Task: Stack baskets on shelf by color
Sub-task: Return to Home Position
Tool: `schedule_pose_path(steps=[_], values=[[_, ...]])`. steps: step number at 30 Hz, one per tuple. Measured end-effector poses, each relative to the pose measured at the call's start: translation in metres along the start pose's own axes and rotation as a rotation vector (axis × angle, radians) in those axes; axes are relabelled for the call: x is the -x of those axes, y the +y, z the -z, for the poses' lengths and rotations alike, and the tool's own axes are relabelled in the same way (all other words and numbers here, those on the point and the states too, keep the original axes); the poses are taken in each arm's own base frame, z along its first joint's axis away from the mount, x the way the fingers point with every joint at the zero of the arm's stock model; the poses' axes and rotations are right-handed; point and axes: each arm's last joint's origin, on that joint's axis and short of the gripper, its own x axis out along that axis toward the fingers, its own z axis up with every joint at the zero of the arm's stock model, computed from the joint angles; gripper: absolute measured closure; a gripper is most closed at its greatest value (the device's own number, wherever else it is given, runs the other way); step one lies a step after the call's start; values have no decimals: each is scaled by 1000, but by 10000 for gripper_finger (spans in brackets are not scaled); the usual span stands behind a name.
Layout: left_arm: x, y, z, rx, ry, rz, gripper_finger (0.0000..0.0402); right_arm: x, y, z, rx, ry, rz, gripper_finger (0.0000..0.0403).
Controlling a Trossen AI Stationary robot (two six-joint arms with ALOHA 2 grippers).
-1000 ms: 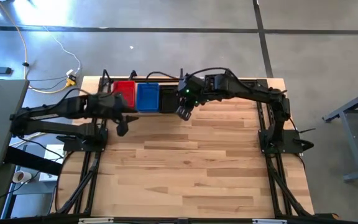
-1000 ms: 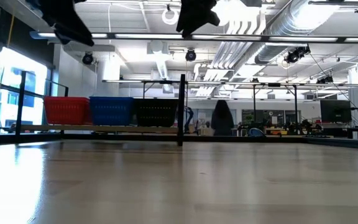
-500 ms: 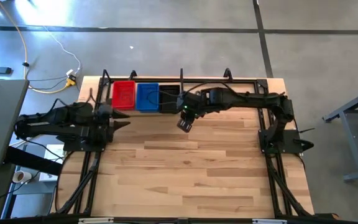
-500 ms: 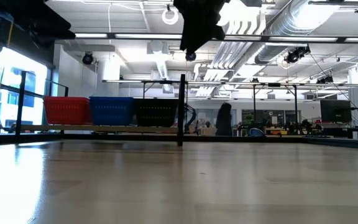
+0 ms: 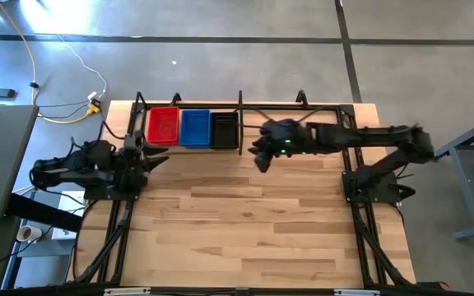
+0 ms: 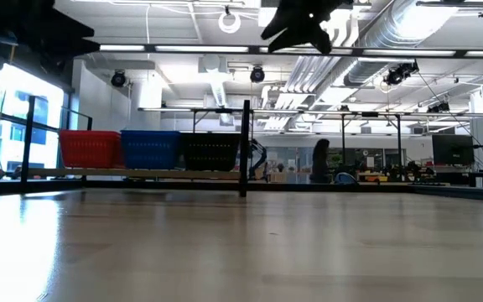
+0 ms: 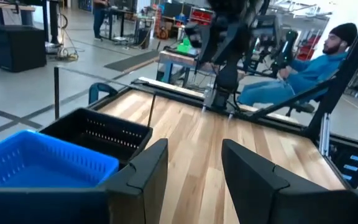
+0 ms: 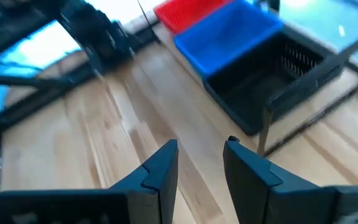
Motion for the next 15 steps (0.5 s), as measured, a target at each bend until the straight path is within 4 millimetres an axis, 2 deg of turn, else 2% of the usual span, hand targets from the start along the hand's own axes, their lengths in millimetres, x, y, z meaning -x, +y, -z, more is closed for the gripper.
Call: schedule_pose_path(steps=[8,15], values=[[-9,2,22,-8,0,36,259,38,-19,24,18,-223,-94,289],[-22,3,40,1,-31,60,259,70,-43,57,-47,-344,-101,289]])
